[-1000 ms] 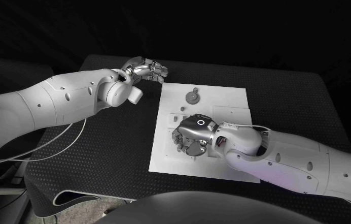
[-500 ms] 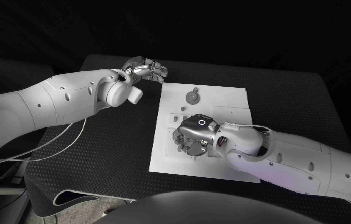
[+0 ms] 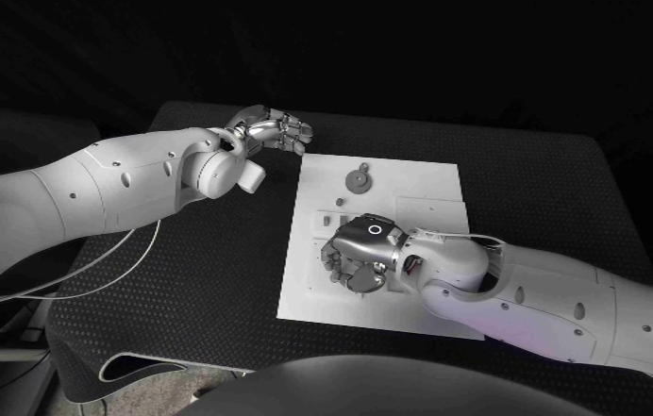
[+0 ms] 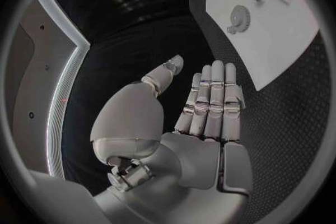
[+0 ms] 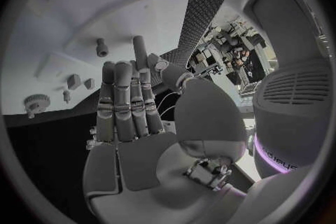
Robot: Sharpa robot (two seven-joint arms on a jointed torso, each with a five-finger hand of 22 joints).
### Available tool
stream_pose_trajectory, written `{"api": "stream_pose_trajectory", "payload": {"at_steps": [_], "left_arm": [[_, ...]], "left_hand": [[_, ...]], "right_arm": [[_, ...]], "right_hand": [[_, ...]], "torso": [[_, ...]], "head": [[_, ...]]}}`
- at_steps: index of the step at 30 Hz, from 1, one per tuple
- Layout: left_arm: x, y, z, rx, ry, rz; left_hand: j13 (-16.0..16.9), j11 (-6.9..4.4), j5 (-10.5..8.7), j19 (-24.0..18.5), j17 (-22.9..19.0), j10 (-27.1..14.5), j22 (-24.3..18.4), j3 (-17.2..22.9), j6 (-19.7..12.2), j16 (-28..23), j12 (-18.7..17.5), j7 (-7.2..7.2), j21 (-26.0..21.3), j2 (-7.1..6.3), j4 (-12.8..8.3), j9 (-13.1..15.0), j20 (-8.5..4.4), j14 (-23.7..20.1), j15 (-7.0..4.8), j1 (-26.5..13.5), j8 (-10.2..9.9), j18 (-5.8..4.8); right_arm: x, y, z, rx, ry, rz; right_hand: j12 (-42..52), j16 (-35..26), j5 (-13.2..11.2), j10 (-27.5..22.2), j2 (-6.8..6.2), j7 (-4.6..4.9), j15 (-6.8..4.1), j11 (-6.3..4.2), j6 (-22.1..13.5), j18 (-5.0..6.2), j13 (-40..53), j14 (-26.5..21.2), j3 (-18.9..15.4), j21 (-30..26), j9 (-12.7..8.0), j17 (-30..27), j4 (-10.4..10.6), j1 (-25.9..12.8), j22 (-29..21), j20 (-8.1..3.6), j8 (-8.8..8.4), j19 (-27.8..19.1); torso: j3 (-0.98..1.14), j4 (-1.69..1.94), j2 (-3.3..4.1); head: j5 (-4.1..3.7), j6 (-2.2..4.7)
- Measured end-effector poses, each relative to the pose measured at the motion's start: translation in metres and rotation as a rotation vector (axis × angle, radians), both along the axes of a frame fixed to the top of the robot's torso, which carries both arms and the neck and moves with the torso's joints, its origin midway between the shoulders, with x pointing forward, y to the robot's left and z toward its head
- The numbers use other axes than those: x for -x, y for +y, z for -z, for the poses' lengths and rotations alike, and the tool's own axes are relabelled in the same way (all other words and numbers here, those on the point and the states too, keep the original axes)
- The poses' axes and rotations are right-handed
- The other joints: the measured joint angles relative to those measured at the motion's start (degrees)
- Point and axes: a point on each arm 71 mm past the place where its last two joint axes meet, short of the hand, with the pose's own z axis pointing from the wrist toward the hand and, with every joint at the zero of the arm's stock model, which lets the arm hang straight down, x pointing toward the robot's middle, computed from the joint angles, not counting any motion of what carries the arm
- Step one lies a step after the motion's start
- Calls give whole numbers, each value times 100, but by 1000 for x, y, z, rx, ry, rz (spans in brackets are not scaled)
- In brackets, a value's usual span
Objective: Assemble the parts on the task board
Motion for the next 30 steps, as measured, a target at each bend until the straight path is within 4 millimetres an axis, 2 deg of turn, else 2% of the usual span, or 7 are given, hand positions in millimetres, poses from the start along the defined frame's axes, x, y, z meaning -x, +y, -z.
{"api": "stream_pose_trajectory", "payload": {"at_steps": [30], "left_arm": [[0, 0, 0, 0, 2, 1]], "left_hand": [[1, 21, 0, 0, 27, -21, -10, 0, 0, 0, 0, 0, 0, 0, 0, 1, 0, 0, 0, 0, 22, 0]], "right_arm": [[-3, -2, 2, 14, -1, 6]], "right_hand": [[0, 21, -3, -2, 0, 0, -17, -3, 0, 0, 0, -3, -8, 0, 9, 4, -8, 0, -2, 0, 0, 0]], "torso": [[-1, -1, 0]], "head": [[-20, 0]]}}
